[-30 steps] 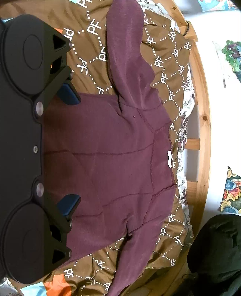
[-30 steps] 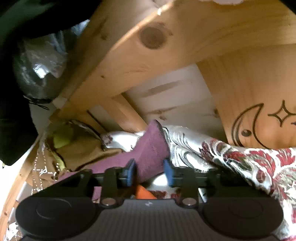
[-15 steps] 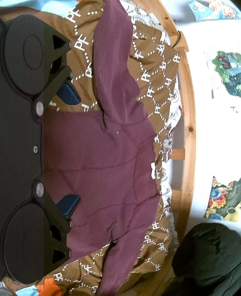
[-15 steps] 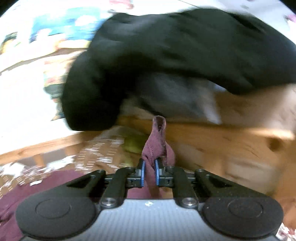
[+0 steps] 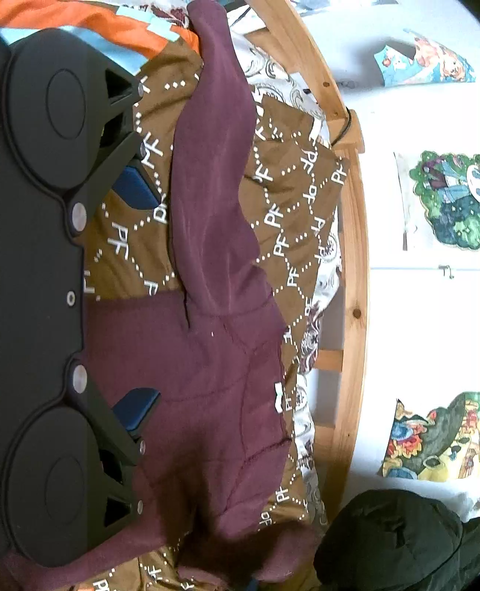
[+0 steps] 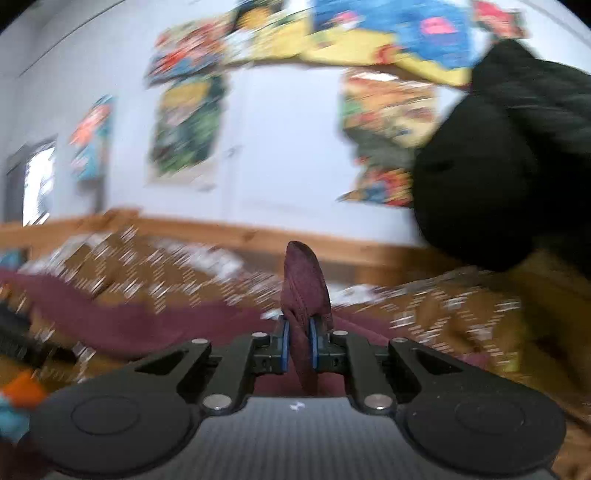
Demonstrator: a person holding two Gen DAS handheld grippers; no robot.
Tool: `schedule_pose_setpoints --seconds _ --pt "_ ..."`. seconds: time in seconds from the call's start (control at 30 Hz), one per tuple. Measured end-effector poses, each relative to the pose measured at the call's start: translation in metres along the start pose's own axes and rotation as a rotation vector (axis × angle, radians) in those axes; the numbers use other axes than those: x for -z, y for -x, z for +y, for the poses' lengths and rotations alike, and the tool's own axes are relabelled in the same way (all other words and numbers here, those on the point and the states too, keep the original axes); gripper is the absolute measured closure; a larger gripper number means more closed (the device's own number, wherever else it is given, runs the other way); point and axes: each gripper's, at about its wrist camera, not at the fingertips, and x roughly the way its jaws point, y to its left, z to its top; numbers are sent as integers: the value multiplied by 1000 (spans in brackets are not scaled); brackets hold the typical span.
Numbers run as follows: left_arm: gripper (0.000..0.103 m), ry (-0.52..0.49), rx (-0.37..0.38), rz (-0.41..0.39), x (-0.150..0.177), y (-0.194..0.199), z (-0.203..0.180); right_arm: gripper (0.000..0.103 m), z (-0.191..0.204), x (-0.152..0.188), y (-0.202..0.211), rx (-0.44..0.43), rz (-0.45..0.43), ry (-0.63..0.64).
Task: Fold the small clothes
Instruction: 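Fold the held sleeve across the sweater body with the right gripper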
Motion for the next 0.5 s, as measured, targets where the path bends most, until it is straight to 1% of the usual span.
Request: schedule_pose_setpoints --seconds 0.1,0.2,0.3,0.33,0.4,0.43,0.47,0.5 --pt "1 10 -9 9 2 -3 7 90 32 20 -7 -83 55 75" --pt "1 9 -11 15 2 -6 10 90 57 41 -6 -152 113 119" --pt "1 5 -1 7 2 -8 9 87 79 57 -4 -200 173 160" --pt "1 6 5 1 1 -9 9 84 81 58 -3 -212 190 165" --pt "1 3 15 -10 0 -10 6 69 85 62 2 -258 218 161" --pt "1 0 17 -14 -1 -11 4 64 88 61 2 -283 226 163" --pt "1 -2 20 -19 -2 -12 2 54 90 64 9 -302 231 169" --pt "1 -4 23 -24 -3 -13 -1 48 92 65 11 -315 237 175"
